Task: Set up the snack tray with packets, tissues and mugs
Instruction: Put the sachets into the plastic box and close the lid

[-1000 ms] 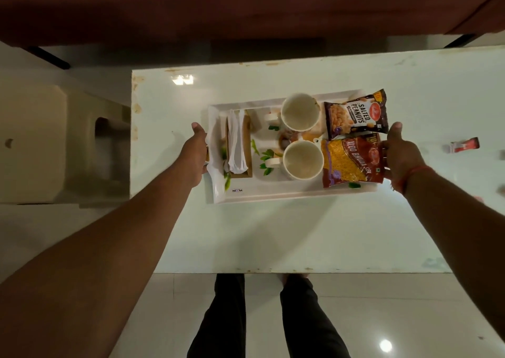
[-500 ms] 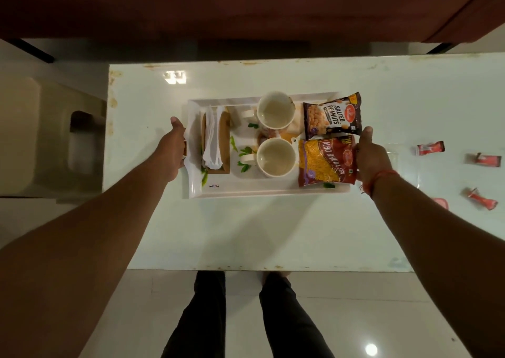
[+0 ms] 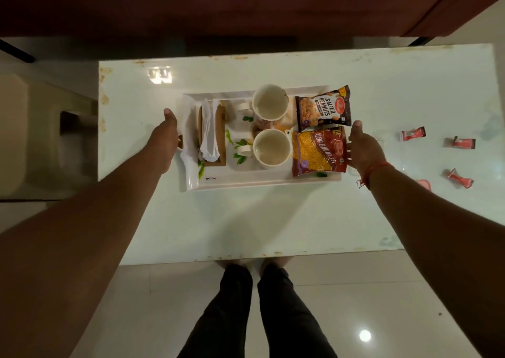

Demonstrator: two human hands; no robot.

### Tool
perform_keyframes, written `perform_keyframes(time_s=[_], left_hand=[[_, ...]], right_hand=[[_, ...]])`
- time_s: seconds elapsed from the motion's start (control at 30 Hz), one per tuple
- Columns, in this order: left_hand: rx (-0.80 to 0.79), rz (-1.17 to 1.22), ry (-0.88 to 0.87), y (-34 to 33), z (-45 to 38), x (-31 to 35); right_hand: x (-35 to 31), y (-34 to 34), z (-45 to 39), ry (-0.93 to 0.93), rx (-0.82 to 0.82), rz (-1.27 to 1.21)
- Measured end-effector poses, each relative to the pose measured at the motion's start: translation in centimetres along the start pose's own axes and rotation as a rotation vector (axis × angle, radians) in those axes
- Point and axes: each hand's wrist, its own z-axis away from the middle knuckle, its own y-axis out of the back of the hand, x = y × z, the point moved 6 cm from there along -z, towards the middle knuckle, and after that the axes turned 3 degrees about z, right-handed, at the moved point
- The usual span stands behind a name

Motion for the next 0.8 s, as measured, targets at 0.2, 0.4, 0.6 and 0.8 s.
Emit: perform_keyframes(time_s=[0.2, 0.4, 0.6, 0.8], left_hand=[[0.202, -0.203, -0.708, 1.6, 6.4, 5.4], [-0.144, -0.319, -1.173, -9.5, 17.3, 7.5], [-0.574, -0.568, -1.157, -23.9, 22.8, 1.5], [-0.544, -0.706, -1.031, -34.0, 22.9, 0.0]], right_hand=[[1.1, 3.3, 2.6, 0.24, 0.228, 0.257], [3.6, 6.3, 4.0, 0.307, 0.317, 0.281], [7.8, 12.9, 1.3, 0.264, 0.404, 0.26], [9.7, 16.3, -4.8, 0.321, 0.223, 0.495]])
